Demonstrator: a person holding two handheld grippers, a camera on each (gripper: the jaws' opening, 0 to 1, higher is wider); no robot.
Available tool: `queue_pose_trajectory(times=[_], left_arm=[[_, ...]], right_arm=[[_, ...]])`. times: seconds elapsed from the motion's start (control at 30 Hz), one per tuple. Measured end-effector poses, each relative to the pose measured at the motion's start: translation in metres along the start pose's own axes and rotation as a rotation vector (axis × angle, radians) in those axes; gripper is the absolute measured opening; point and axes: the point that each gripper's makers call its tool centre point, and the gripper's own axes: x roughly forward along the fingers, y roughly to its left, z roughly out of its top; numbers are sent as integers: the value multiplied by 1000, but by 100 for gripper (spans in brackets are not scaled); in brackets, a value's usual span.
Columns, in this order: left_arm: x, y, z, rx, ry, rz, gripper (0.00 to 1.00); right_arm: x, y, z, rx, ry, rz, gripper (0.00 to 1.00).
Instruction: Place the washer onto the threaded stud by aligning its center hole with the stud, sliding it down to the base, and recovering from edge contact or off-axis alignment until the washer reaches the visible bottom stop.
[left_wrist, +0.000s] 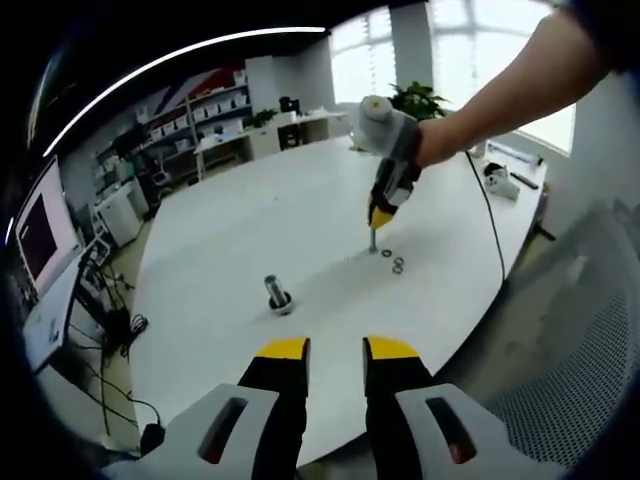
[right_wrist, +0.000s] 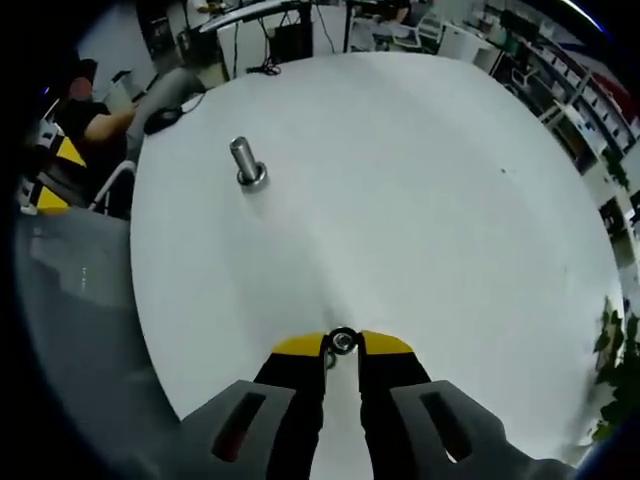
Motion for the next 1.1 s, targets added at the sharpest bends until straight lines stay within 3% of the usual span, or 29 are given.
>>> queue_pose_trajectory(times=[0.3,0.43,1.1], left_arm=[[0,1,-1,12,8,12,19],[0,2,-1,11,9,15,19],[1,1,-3,19,21,14,18]], right_arm=[[0,-4,2,-56,11,-3,14],[-4,-8,6,-38,-11,2,14],[9,-4,-4,-67,33,21,14]])
